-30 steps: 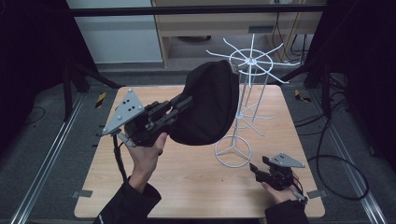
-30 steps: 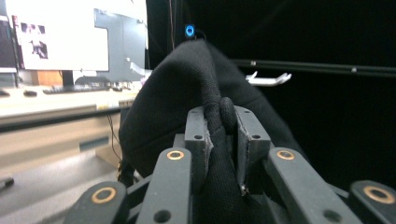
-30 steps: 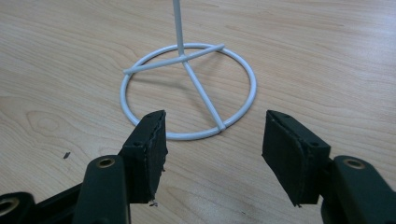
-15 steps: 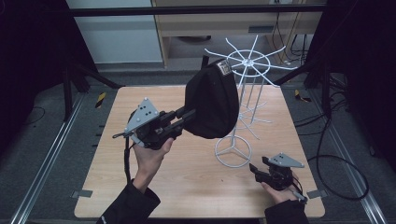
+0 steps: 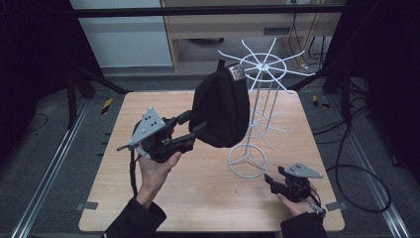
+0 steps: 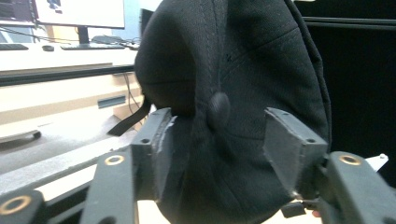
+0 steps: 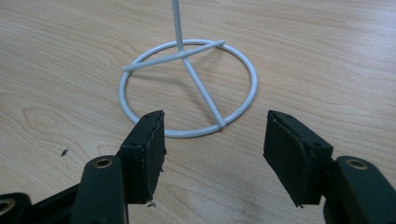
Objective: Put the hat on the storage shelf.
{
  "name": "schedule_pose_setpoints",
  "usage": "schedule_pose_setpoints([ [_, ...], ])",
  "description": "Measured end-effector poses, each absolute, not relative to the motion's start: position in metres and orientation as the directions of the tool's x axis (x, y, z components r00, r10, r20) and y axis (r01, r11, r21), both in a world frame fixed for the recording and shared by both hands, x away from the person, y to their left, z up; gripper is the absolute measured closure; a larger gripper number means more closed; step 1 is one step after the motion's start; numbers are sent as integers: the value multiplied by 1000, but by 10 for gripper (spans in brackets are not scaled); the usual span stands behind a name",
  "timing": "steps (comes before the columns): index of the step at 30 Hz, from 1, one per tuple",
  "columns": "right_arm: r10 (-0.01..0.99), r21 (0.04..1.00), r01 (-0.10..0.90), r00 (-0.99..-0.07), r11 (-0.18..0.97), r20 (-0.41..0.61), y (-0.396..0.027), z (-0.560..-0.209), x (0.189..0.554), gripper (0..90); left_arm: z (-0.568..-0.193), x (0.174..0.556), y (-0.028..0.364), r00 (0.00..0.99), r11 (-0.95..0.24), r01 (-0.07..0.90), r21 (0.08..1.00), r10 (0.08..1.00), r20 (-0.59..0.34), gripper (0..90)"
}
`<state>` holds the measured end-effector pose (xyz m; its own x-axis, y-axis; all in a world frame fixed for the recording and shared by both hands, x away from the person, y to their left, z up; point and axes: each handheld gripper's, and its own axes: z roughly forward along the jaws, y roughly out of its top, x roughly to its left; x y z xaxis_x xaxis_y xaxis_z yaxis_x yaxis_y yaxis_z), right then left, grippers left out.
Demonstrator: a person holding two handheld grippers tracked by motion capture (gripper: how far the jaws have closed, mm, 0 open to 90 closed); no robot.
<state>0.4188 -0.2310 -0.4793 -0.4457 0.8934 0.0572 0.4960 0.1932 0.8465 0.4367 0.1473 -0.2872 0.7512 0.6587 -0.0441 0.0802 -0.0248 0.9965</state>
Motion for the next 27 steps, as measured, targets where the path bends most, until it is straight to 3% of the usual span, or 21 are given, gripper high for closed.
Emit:
schedule_pose_setpoints([
  [12, 899, 848, 499, -433, 181, 62, -232, -480, 419, 353, -315, 413, 193, 686, -88, 118, 989, 728, -17, 307],
  [27, 910, 845, 508, -410, 166, 67, -235, -482, 420, 289, -418, 426, 261, 508, -149, 366, 919, 859, -63, 280],
])
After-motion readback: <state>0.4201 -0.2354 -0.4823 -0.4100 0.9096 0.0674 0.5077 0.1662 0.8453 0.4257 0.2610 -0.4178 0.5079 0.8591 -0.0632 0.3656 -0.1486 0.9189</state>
